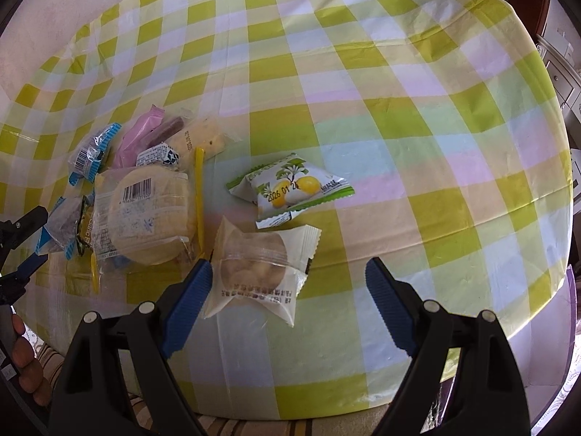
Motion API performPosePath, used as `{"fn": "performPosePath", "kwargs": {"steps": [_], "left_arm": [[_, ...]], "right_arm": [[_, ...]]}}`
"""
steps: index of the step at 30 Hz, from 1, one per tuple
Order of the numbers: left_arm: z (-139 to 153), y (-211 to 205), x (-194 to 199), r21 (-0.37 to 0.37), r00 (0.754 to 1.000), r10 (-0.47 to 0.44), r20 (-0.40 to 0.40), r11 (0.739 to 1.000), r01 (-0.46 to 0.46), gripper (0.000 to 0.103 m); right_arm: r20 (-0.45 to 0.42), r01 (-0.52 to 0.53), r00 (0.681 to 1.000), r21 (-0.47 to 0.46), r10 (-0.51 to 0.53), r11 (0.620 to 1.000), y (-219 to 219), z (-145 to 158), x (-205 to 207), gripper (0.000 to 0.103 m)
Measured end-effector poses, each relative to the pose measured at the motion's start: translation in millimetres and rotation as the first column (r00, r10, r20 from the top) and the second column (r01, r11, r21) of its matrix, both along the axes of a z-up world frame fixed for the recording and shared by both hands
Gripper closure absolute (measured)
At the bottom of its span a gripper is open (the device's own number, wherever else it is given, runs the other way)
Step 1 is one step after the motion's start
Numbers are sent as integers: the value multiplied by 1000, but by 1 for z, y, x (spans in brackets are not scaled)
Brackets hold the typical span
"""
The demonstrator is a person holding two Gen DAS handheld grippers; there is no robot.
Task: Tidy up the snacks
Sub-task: 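Grasp the blue cartoon-face packet with the left gripper while the right gripper grasps the wrapped bun, then carry both packets over the white box and open both grippers to drop them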
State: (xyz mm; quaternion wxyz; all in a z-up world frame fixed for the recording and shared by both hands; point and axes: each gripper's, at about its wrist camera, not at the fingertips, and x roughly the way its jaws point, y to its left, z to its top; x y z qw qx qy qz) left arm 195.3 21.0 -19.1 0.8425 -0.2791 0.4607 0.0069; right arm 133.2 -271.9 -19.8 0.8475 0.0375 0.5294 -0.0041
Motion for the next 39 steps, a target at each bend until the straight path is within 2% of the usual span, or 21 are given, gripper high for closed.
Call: {"fn": "performPosePath", "kwargs": {"steps": [5,7,11,13,15,17,21,23,30,39], "left_arm": [[-6,-7,9,1,1000,-25,-15,1000,26,28],[-6,-11,11,19,999,-40,-14,999,40,33],[-7,-17,14,28,997,-72,-10,997,72,50],[-7,-21,14,46,997,-81,-8,996,82,51],[-5,-23,13,62,996,-87,-5,994,87,54],[-5,-23,12,61,996,-87,-6,994,87,55],[-5,-23,12,67,996,-84,-6,994,84,57],[-4,-20,10,62,997,-76,-6,995,76,58],[0,-13,-7,65,999,-32,-10,997,33,62],[8,-8,-35,62,1000,-23,-1,998,23,68]], "right_arm": [[-5,-8,1000,-11,8,1000,2,-4,3,17],[-7,-5,1000,-10,4,1000,1,-6,4,17],[-21,-11,1000,5,12,1000,1,-12,6,17],[-22,-14,1000,7,15,1000,2,-13,7,19],[-17,-15,1000,2,15,1000,3,-13,6,25],[-8,-7,1000,-12,7,1000,3,-11,5,41],[3,-5,1000,-9,5,1000,1,-11,3,51],[8,-6,1000,-4,6,1000,1,-10,1,61],[4,-12,1000,20,12,1000,-2,-8,-6,63],[19,-4,1000,-5,4,1000,-5,4,-30,63]]}}
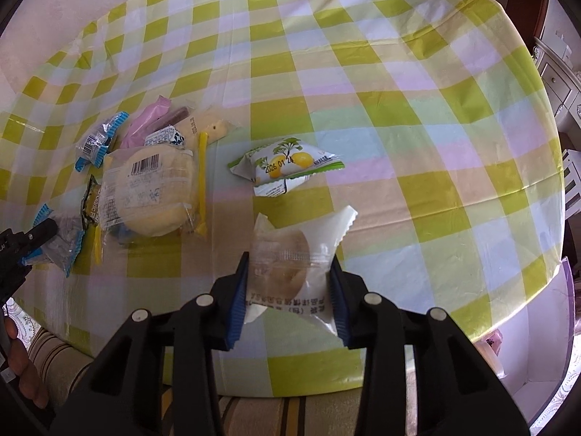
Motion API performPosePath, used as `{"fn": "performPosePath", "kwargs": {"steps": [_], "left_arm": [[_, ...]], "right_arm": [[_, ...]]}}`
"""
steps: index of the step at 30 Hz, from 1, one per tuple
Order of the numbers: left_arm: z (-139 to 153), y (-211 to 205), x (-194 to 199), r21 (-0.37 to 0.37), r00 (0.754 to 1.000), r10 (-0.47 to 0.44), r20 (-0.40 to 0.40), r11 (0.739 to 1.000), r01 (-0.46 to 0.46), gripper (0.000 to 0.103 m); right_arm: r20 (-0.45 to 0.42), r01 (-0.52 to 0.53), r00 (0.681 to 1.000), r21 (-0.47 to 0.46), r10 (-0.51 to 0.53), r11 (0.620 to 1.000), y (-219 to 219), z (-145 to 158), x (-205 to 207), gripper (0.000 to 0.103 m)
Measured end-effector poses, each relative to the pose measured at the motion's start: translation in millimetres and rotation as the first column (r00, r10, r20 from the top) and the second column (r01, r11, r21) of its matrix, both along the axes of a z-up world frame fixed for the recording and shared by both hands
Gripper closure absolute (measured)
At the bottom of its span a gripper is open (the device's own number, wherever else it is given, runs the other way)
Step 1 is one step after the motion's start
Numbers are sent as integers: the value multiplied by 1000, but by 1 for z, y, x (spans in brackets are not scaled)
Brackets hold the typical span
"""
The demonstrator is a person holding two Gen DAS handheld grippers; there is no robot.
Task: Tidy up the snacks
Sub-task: 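Carry both packets over the white box and open both grippers to drop them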
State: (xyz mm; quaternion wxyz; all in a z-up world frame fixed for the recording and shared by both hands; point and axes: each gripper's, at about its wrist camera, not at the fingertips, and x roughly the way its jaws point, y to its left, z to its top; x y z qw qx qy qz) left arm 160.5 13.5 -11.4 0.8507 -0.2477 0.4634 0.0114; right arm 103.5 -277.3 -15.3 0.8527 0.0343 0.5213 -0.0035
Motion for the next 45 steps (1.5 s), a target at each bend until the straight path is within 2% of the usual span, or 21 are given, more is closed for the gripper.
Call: {"fn": "performPosePath", "kwargs": {"steps": [17,27,30,36,45], "left_arm": [[22,-31,-36,10,998,-69,7,998,68,71],[41,-80,-43,-41,980,-195,37,980,196,71],[45,-105,-43,-58,966,-255,43,965,257,71],[43,-162,-44,-76,920,-390,40,917,392,71],[34,-240,-46,-113,829,-558,17,823,556,71]], "right_arm": [[4,46,999,-15,-46,999,-38,17,-34,63],[18,115,993,-9,-114,993,-79,19,-53,63],[19,147,989,-10,-147,989,-95,19,-60,63],[12,215,977,-17,-215,977,-129,14,-74,63],[-1,320,947,-38,-320,947,-179,4,-94,63]]}}
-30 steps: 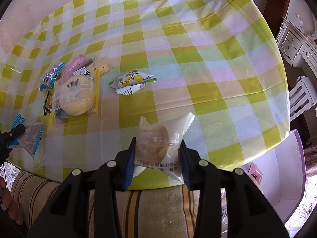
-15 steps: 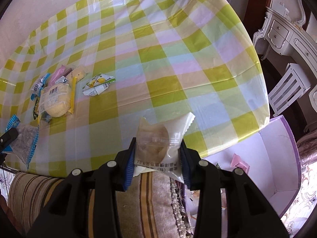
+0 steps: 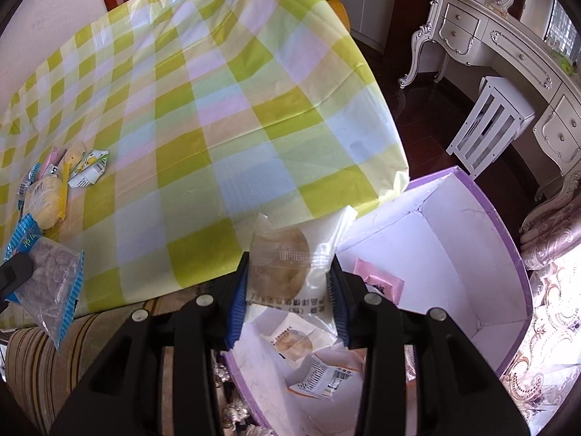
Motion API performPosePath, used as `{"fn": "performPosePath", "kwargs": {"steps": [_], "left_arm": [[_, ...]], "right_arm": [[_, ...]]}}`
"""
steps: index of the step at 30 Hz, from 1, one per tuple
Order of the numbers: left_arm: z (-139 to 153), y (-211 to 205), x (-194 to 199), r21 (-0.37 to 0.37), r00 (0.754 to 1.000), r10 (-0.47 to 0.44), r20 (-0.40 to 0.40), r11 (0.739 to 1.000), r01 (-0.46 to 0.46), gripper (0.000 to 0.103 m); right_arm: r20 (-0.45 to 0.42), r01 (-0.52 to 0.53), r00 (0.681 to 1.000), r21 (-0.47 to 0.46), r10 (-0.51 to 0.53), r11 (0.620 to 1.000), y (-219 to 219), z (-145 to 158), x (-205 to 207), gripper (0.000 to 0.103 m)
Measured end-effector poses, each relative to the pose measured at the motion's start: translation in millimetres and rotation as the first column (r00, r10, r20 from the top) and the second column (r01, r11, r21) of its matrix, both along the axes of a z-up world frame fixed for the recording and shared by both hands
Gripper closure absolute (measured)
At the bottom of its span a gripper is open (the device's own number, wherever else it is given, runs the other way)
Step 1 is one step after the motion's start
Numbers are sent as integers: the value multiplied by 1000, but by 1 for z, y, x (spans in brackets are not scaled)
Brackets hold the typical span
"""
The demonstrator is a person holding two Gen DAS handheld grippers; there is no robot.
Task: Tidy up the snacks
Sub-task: 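Carry both packets over the white box and open both grippers to drop them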
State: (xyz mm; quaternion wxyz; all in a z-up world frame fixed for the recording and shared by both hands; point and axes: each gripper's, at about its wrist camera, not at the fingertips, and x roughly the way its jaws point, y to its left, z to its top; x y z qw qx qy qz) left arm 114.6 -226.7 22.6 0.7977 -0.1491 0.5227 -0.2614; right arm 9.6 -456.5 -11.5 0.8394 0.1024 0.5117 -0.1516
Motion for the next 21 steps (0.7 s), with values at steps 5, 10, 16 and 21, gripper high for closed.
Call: {"fn": "performPosePath", "kwargs": {"steps": [5,10,16,21], "left_arm": [[-6,-38,-3,-7,995,-98,-24,995,97,71],[-14,-70,-8,4,983,-179,-48,984,179,71],[-18,-100,-13,8,966,-249,-63,968,250,71],[-21,-115,-16,-7,952,-296,-74,955,296,69]], "right_arm": [[-13,46,999,-6,-46,999,-21,-6,-9,63],[-17,85,996,-6,-85,996,-39,-10,-16,63],[-19,121,992,-8,-122,993,-54,-12,-21,62],[-16,156,988,-10,-156,988,-65,-12,-26,55]]}}
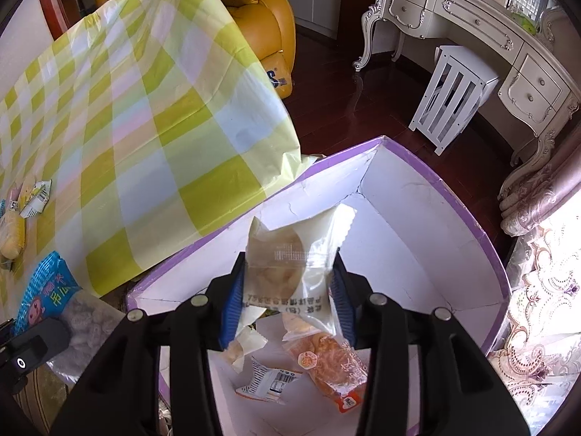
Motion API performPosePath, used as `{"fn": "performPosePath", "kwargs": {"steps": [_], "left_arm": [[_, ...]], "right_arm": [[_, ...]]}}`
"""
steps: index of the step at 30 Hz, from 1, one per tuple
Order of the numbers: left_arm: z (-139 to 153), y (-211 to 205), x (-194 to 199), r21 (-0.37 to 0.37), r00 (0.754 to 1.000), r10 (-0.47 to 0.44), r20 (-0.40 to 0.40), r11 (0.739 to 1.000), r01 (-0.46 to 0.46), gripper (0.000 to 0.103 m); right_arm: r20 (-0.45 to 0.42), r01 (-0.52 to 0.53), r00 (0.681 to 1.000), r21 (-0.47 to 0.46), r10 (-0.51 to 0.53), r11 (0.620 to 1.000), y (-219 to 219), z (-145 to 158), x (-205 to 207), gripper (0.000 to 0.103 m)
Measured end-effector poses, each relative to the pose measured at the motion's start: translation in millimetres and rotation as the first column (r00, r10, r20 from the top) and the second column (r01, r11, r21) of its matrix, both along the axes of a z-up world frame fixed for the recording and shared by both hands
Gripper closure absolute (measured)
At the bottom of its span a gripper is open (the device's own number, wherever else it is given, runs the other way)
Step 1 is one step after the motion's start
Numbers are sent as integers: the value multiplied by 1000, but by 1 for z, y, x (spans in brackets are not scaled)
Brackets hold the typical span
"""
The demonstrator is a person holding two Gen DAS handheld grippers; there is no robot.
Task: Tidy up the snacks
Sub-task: 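Carry both packets over the white box and open both grippers to drop them, then move both grippers back over the snacks on the table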
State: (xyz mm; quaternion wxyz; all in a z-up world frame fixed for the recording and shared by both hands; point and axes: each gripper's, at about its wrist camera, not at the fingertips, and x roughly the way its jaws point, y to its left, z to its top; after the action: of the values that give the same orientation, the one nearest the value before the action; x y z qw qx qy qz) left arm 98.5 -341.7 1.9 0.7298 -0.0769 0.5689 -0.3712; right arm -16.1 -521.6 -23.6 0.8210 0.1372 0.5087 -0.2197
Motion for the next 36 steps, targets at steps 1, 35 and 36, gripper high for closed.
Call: {"fn": "performPosePath", "kwargs": {"steps": [1,35,36], "left_arm": [[0,-2,0,-13,1000,-7,-12,1000,7,67],[3,73,19,17,980,194,38,981,-194,42],[2,80,20,20,977,208,41,978,-209,42]], "right_arm": [[1,7,1000,-1,-7,1000,-2,0,-1,53],[24,-127,992,-1,127,992,51,16,23,27],[25,-139,990,1,139,990,55,16,25,27]]}}
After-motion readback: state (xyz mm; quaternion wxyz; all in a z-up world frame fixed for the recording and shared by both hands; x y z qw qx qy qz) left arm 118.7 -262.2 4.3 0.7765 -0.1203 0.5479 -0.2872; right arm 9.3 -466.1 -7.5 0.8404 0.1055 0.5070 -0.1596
